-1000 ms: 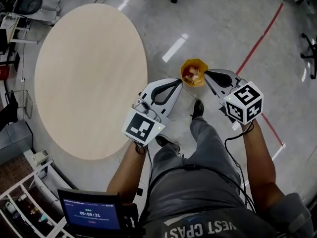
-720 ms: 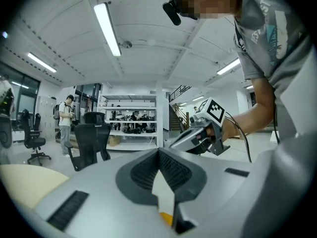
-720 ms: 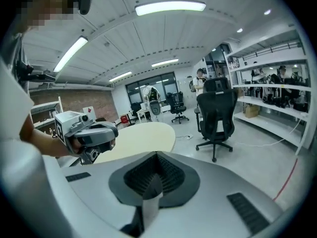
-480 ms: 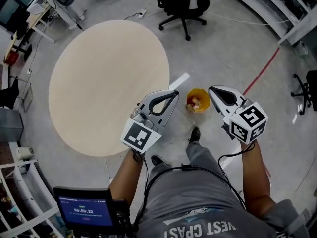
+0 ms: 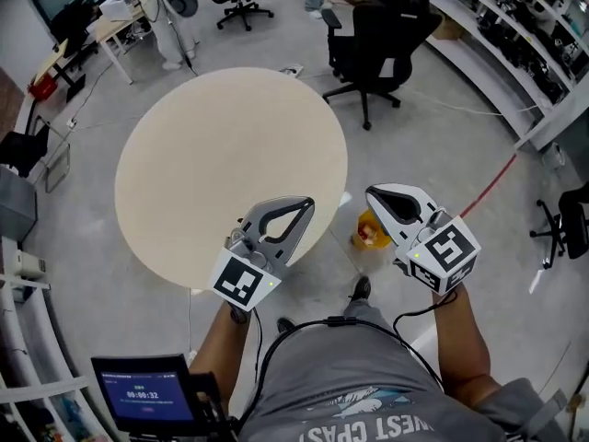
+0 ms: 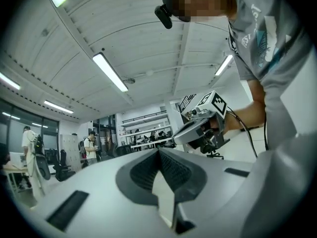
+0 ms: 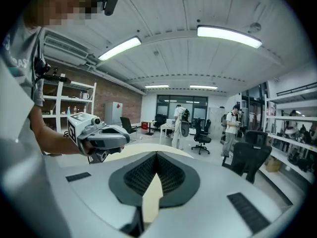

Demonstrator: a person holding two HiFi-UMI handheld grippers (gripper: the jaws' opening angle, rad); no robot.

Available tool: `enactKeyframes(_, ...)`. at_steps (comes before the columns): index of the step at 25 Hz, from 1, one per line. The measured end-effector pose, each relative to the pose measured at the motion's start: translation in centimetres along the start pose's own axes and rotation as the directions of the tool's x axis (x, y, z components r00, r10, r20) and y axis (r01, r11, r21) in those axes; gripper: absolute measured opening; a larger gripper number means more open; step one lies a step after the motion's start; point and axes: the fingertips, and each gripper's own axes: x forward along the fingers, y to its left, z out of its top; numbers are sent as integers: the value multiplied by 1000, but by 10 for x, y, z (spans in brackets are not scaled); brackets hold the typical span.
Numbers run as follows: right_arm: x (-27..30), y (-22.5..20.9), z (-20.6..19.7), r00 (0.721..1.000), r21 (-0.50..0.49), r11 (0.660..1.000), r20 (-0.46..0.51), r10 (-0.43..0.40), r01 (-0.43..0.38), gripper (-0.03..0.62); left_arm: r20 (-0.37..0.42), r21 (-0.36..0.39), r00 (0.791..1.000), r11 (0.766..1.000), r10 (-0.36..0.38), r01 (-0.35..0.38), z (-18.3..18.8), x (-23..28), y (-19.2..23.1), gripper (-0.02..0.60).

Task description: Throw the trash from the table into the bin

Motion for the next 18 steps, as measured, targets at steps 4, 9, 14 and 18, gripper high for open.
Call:
enactKeyframes(4,24,63,32,997,-75,995,40,68,-65,11,6,19,998,997,68,-68,1,-67,13,43)
enactKeyframes(9,57,174,85,987,-171,976,58,148,-137,9,88,-95,975,976,205,-196,27,-187,33,43)
enactKeyframes(14,86,191,88,974,-222,954,50,219,-203,9,15,-65,962,960,273,-272,-7,-209,49,43)
enactKeyframes(18,110,204,85,956,-254,929,46,291,-270,9,-26,-72,937,935,347,-348,-31,-233,59,43)
